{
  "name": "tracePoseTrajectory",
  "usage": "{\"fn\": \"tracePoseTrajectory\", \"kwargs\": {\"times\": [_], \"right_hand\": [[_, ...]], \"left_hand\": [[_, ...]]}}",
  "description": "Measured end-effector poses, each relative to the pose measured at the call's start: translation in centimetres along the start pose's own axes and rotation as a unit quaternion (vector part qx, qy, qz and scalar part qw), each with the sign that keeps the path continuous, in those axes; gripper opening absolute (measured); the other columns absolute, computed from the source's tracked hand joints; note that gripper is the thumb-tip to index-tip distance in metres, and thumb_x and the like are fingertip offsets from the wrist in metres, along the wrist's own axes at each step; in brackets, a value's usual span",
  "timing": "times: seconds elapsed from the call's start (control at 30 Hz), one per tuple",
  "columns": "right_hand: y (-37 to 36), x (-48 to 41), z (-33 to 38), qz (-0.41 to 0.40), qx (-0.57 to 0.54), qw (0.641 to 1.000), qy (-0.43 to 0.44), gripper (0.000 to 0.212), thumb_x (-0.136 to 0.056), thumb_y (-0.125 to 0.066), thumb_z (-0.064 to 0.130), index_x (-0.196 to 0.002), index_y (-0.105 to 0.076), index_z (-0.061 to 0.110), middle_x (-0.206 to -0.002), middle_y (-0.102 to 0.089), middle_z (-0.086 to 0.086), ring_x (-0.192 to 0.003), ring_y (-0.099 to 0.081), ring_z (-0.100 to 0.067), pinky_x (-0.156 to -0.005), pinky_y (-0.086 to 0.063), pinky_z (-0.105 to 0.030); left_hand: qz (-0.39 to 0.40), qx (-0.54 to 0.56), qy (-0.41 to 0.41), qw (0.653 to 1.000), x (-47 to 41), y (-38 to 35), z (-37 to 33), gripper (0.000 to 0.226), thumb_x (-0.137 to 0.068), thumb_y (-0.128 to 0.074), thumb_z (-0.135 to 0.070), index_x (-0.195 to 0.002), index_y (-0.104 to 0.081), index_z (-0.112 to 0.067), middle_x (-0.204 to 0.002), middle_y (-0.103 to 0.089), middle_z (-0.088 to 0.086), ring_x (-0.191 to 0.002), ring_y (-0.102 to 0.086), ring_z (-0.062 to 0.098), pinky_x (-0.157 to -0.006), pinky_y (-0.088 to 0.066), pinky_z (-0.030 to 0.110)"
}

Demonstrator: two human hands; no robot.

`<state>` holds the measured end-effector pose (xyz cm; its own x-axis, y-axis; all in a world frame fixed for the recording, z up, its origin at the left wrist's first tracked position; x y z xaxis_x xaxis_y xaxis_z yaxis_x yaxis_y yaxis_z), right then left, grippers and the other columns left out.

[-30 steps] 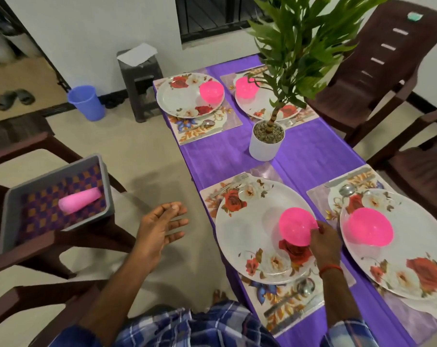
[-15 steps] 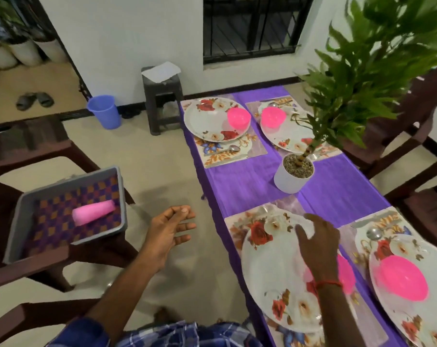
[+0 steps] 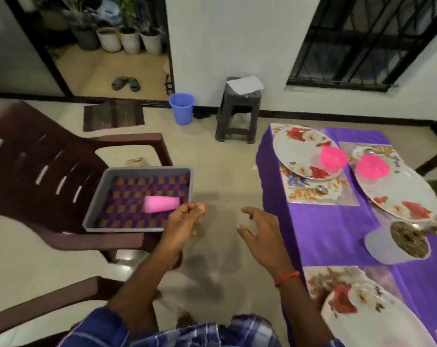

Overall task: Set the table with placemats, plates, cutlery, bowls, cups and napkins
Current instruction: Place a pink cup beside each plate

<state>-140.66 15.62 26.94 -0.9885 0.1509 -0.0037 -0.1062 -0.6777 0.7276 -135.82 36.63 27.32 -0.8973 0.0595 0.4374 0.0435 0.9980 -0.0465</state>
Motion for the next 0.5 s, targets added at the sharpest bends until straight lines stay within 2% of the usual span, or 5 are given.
{"fn": "tracePoseTrajectory", "kwargs": {"times": [0.1, 0.2, 0.27, 0.37, 0.5], "right_hand": [[-2.3, -1.7, 2.3, 0.044, -0.004, 0.999, 0.02, 0.045, -0.092, -0.07, 0.035, -0.134, -0.055, 0.03, -0.134, -0.056, 0.01, -0.127, -0.041, -0.012, -0.107, -0.038, -0.031], [-4.2, -4.1, 3.8, 0.08, 0.004, 0.996, 0.038, 0.045, -0.093, -0.068, 0.036, -0.135, -0.054, 0.029, -0.136, -0.055, 0.01, -0.131, -0.039, -0.013, -0.104, -0.034, -0.025], [-5.6, -6.0, 4.7, 0.109, -0.001, 0.993, 0.039, 0.044, -0.094, -0.068, 0.035, -0.135, -0.054, 0.028, -0.137, -0.054, 0.009, -0.132, -0.037, -0.013, -0.102, -0.031, -0.023], [-7.7, -9.1, 5.9, 0.139, 0.003, 0.989, 0.056, 0.043, -0.093, -0.069, 0.033, -0.133, -0.056, 0.027, -0.135, -0.056, 0.006, -0.129, -0.04, -0.015, -0.1, -0.032, -0.023], [-11.9, -13.9, 7.1, 0.192, -0.008, 0.979, 0.062, 0.041, -0.09, -0.071, 0.035, -0.128, -0.059, 0.025, -0.127, -0.061, 0.001, -0.122, -0.048, -0.021, -0.101, -0.041, -0.031]], "left_hand": [[-0.023, -0.007, -0.02, 1.0, -1.1, 2.9, -0.1, 0.02, -0.1, -0.062, -0.03, -0.111, -0.069, -0.014, -0.107, -0.072, 0.001, -0.096, -0.063, 0.013, -0.076, -0.049, 0.023], [-0.045, -0.013, -0.034, 0.998, -2.3, 4.8, -0.1, 0.012, -0.1, -0.064, -0.023, -0.104, -0.069, -0.013, -0.096, -0.07, -0.004, -0.081, -0.063, -0.003, -0.065, -0.047, 0.009], [-0.059, -0.019, -0.031, 0.998, -3.3, 6.1, -0.1, 0.011, -0.099, -0.065, -0.024, -0.102, -0.069, -0.014, -0.092, -0.071, -0.009, -0.078, -0.064, -0.009, -0.068, -0.048, 0.011], [-0.076, -0.035, -0.015, 0.996, -5.0, 7.9, 0.3, 0.017, -0.098, -0.066, -0.033, -0.104, -0.069, -0.018, -0.1, -0.072, -0.005, -0.089, -0.067, 0.002, -0.075, -0.047, 0.022], [-0.121, -0.039, 0.006, 0.992, -8.2, 10.5, 0.8, 0.019, -0.098, -0.066, -0.03, -0.108, -0.067, -0.014, -0.101, -0.068, 0.001, -0.081, -0.063, -0.005, -0.066, -0.046, 0.012]]}}
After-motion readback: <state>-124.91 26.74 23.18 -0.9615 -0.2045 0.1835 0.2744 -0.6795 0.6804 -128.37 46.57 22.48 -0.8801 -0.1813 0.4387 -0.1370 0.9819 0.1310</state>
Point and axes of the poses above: each hand's wrist, its own x-axis away from the middle knuckle, its own y-axis out of the back of the hand, z = x × y, the point moved 1 cm from there along -x, towards the middle knuckle
